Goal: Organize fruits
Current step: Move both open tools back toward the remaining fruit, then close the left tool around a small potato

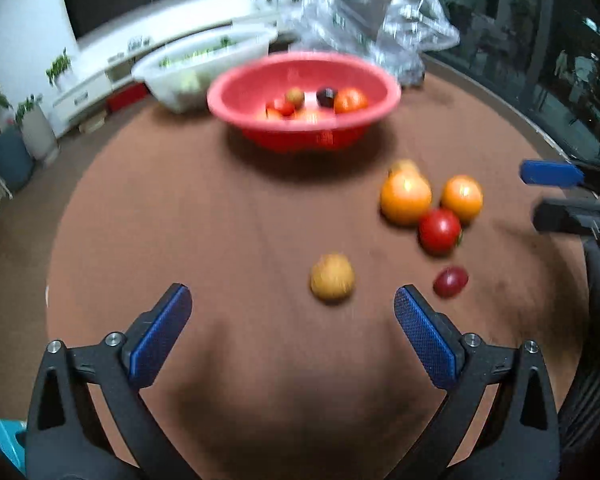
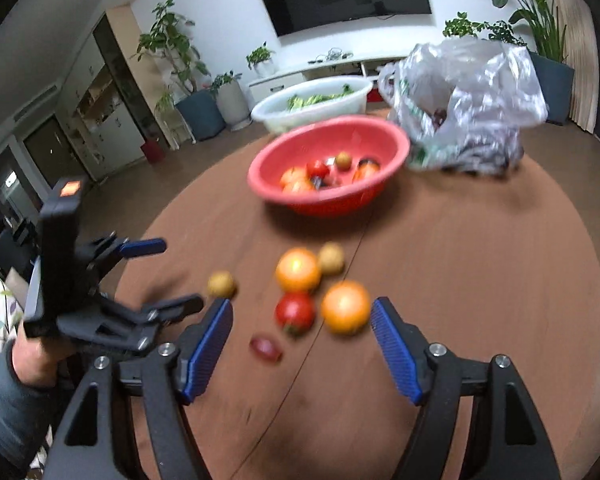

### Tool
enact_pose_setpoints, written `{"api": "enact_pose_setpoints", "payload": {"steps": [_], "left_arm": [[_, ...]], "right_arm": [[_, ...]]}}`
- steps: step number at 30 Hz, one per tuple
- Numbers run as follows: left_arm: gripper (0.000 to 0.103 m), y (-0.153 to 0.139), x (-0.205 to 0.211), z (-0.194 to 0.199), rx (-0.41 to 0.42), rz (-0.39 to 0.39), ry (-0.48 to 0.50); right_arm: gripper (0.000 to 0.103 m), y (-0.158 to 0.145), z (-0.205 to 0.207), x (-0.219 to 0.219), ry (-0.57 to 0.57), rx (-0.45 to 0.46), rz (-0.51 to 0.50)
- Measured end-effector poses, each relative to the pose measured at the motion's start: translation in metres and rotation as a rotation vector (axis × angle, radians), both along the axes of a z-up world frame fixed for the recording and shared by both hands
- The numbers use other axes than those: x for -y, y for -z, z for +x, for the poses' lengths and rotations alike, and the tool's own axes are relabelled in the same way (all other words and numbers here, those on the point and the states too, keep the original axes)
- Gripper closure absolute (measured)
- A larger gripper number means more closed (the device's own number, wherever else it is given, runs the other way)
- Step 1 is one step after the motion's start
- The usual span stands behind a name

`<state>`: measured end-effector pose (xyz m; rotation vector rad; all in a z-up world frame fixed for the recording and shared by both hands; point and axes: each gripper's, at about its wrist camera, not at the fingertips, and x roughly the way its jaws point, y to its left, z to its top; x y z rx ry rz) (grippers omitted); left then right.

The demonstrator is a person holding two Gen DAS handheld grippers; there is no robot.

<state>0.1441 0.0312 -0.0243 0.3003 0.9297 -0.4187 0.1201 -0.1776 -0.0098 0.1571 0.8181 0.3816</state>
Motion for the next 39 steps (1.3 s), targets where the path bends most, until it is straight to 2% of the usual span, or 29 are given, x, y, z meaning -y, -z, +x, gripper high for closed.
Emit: {"api": "enact_pose_setpoints", "payload": {"steps": [6, 11, 13, 15, 17, 20, 25, 29, 31, 33, 39], "left_arm": [[0.000, 0.010, 0.007, 0.002, -0.031, 0.044, 0.007], [0.001, 0.012, 0.007, 0.008, -0.049, 0.024, 0.009], [0.009, 0.012, 0.009, 0.011, -0.057, 0.018, 0.018], [0.027, 0.015, 0.009, 0.014, -0.073, 0.015, 0.026], [0.038, 0.016, 0.011, 0.017, -0.086, 0.019, 0.031], [0.049, 0.018, 0.013, 0.020, -0.098, 0.015, 0.041], [0.054, 0.018, 0.015, 0.022, -0.102, 0.013, 0.063], [0.071, 0.018, 0.020, 0.023, -0.113, -0.009, 0.093], [0.072, 0.018, 0.021, 0.023, -0.110, -0.009, 0.096], [0.078, 0.019, 0.021, 0.023, -0.110, -0.016, 0.097], [0.078, 0.019, 0.016, 0.019, -0.122, -0.039, 0.102]], "right_arm": [[0.029, 0.025, -0.016, -0.013, 0.009, -0.071, -0.022], [0.031, 0.027, -0.020, -0.021, -0.002, -0.067, -0.056], [0.036, 0.029, -0.021, -0.024, -0.011, -0.070, -0.062], [0.042, 0.031, -0.021, -0.025, -0.011, -0.075, -0.067], [0.047, 0.032, -0.019, -0.026, -0.016, -0.081, -0.069], [0.050, 0.033, -0.016, -0.028, -0.024, -0.081, -0.076], [0.052, 0.035, -0.014, -0.031, -0.032, -0.093, -0.076], [0.054, 0.035, -0.012, -0.034, -0.033, -0.096, -0.080], [0.055, 0.035, -0.012, -0.035, -0.036, -0.099, -0.083], [0.056, 0.035, -0.011, -0.037, -0.037, -0.102, -0.088], [0.058, 0.037, -0.007, -0.042, -0.050, -0.114, -0.107]]}}
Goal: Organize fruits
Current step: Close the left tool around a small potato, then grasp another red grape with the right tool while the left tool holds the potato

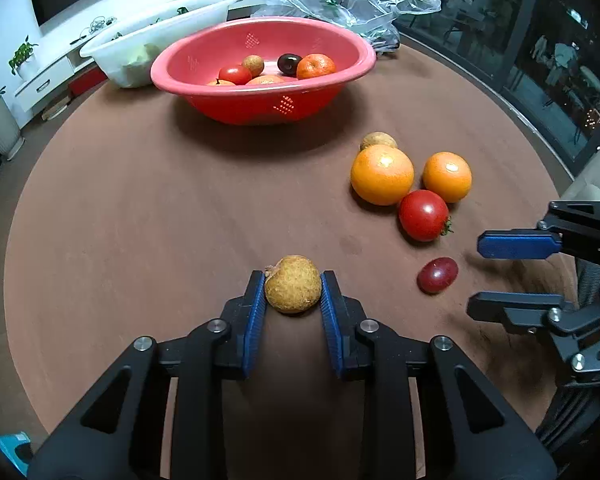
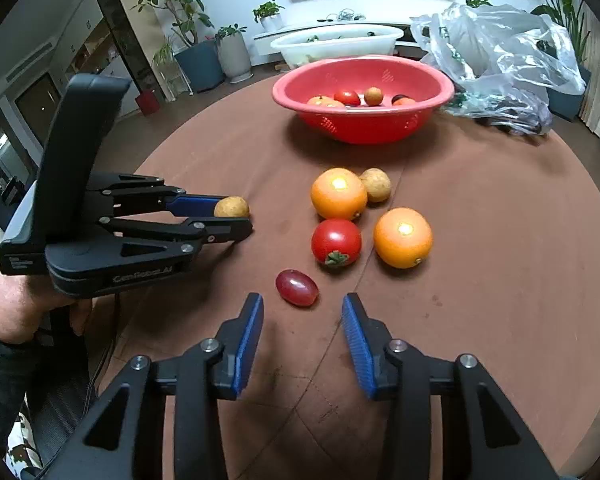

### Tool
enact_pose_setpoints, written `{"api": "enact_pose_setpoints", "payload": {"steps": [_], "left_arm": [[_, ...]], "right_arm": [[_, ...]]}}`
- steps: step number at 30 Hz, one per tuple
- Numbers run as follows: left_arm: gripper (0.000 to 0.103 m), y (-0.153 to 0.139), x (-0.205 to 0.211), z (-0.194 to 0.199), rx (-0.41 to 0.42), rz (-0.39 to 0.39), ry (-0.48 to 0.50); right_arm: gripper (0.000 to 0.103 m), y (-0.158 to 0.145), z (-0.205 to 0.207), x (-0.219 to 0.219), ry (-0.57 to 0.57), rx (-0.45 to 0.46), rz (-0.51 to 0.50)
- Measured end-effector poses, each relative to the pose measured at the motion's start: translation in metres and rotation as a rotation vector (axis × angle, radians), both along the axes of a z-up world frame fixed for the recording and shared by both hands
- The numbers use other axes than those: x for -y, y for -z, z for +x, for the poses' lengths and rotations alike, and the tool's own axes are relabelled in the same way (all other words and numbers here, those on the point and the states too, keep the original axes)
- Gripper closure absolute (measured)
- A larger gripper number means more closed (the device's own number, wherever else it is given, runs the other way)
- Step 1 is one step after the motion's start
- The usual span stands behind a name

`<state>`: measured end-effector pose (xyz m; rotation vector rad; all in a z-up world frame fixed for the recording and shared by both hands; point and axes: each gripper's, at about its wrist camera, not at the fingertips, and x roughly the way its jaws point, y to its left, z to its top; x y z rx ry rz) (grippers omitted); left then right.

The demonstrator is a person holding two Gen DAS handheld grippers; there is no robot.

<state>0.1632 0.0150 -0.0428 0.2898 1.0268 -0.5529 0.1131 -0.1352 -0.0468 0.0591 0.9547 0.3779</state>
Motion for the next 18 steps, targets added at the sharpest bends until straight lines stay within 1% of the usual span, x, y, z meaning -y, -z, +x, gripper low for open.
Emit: {"api": "enact_pose_setpoints", "payload": {"steps": [6, 12, 18], "left_arm": [[0.078, -0.002, -0.007, -0.016, -0.011, -0.018, -0.010], [0.078, -0.002, -0.014, -0.030, -0.015, -0.028, -0.029], [0.077, -0.001, -0.017, -0.032, -0.019, -0.042, -0.033]], "right_arm": [[0.060, 0.002, 0.006, -0.009, -0.024, -0.007, -0.039], [0.063, 0.008, 0.014, -0.020, -0.052, -0.011, -0.084], [0.069, 0.012, 0.018, -0.030, -0.074, 0.006, -0.149]]}}
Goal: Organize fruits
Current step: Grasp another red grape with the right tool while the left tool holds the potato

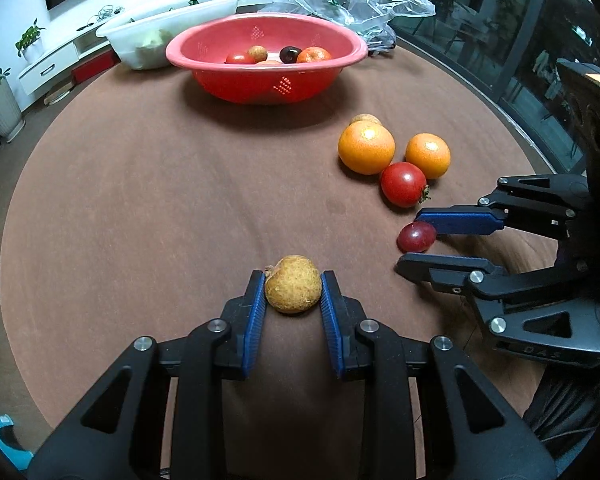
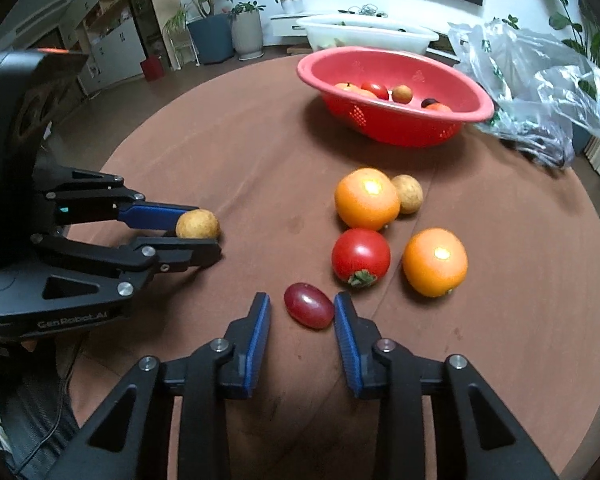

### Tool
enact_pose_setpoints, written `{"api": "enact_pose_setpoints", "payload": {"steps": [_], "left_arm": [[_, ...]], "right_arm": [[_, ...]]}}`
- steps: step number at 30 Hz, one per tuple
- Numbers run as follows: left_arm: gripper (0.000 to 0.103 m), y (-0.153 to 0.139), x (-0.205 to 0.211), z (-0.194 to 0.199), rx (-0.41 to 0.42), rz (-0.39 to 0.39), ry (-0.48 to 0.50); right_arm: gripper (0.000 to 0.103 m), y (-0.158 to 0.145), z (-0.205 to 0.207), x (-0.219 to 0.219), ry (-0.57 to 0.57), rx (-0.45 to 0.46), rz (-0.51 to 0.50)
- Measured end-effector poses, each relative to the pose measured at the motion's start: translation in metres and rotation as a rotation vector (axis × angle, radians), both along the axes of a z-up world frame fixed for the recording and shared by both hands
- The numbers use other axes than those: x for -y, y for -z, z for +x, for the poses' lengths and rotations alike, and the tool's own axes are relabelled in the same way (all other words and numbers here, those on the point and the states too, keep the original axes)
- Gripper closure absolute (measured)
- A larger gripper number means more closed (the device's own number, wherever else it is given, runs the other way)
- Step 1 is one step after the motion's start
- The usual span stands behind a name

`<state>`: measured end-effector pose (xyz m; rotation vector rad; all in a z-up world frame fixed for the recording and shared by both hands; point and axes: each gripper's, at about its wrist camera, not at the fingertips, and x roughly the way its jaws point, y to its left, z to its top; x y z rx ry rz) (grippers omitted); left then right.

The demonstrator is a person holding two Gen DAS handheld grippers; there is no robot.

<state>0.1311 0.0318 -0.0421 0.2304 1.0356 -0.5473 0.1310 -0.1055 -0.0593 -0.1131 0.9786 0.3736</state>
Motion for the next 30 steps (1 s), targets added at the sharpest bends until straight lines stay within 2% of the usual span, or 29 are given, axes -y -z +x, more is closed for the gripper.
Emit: {"api": "enact_pose_setpoints", "payload": {"steps": [5, 12, 20, 30], "left_arm": [[0.077, 0.000, 0.001, -0.001, 0.007, -0.002, -0.002], [0.077, 0.000, 0.001, -0.001, 0.008, -0.002, 0.000], [0.077, -0.003, 0.000, -0.003, 0.019, -0.012, 0.000], [0.077, -0.016, 0.012, -0.006, 0.039, -0.040, 0.009]], "right_arm": [[0.075, 0.001, 0.000, -0.004, -0.008, 0.018, -0.045], [0.076, 0.001, -0.004, -0.006, -0.019, 0.029, -0.065], [0.077, -0.004, -0.009, 0.000, -0.014, 0.027, -0.021], [0.077, -0.028, -0.018, 0.021, 0.015, 0.055, 0.072]]}}
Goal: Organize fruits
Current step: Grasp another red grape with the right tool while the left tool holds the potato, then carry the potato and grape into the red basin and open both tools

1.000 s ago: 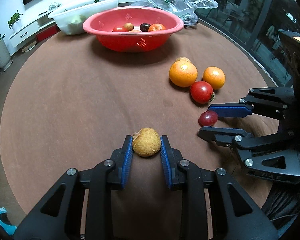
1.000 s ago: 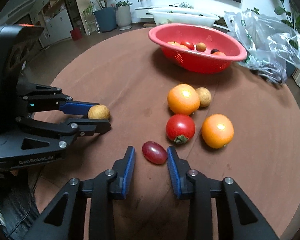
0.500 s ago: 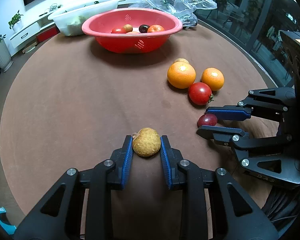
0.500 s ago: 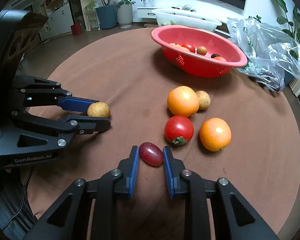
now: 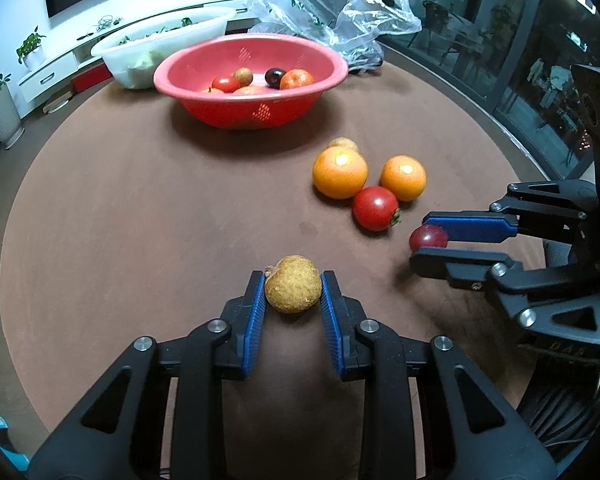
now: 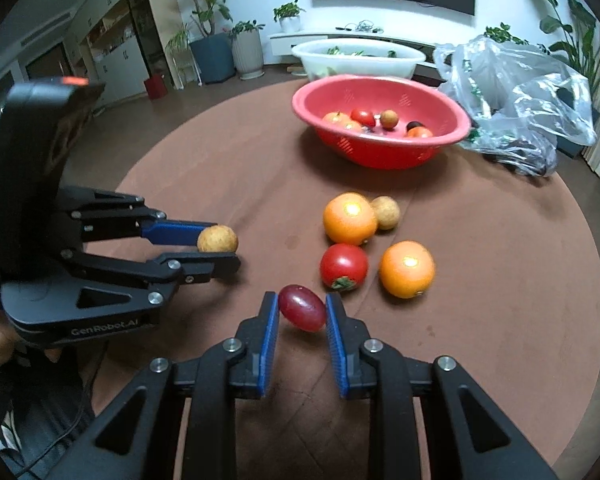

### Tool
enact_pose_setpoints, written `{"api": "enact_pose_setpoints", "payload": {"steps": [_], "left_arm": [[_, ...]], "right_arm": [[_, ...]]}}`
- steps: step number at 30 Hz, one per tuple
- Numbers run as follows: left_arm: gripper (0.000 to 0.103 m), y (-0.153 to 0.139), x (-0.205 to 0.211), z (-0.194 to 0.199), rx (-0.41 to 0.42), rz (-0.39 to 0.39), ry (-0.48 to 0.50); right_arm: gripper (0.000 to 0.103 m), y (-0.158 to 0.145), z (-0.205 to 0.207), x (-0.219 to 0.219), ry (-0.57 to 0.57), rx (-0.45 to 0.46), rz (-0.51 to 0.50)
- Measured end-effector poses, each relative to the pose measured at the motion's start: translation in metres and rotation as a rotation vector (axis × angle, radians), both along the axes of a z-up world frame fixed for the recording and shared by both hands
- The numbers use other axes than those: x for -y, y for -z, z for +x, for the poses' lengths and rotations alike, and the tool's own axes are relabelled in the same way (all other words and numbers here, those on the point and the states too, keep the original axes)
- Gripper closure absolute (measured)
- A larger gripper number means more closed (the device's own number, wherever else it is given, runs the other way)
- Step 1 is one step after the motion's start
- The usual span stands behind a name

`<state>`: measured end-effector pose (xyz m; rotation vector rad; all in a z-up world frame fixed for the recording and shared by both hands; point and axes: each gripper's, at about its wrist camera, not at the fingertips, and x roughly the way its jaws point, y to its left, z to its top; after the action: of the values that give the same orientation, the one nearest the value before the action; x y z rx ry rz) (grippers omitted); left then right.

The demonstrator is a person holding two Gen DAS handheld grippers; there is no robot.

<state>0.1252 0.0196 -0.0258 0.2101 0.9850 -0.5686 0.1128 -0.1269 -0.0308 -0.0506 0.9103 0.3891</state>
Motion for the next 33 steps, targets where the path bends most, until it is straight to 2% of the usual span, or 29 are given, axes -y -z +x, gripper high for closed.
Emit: {"api": "enact_pose_setpoints", "payload": {"steps": [6, 11, 17, 21, 26, 33], "left_arm": [[0.077, -0.016, 0.003, 0.011, 0.029, -0.029, -0.009], [0.077, -0.041, 0.009, 0.035, 0.085, -0.043, -0.023], [0.077, -0.070, 0.019, 0.086, 0.143, -0.067, -0.050], [0.077, -0.082, 0.032, 0.126, 0.173, -0.051, -0.057], [0.077, -0.068, 0.054, 0.162, 0.167, -0.016, -0.045], [0.077, -0.032, 0.072, 0.183, 0.129, -0.004, -0.037]], "right_arm": [[0.077, -0.018, 0.004, 0.031, 0.059, 0.024, 0.058], [0.077, -0.035, 0.026, 0.066, 0.127, 0.047, 0.086], [0.077, -0.066, 0.066, 0.089, 0.160, 0.102, 0.108], [0.077, -0.084, 0.106, 0.091, 0.141, 0.119, 0.140], [0.077, -0.076, 0.164, 0.077, 0.120, 0.081, 0.137], [0.077, -0.044, 0.206, 0.055, 0.097, 0.019, 0.077]]}}
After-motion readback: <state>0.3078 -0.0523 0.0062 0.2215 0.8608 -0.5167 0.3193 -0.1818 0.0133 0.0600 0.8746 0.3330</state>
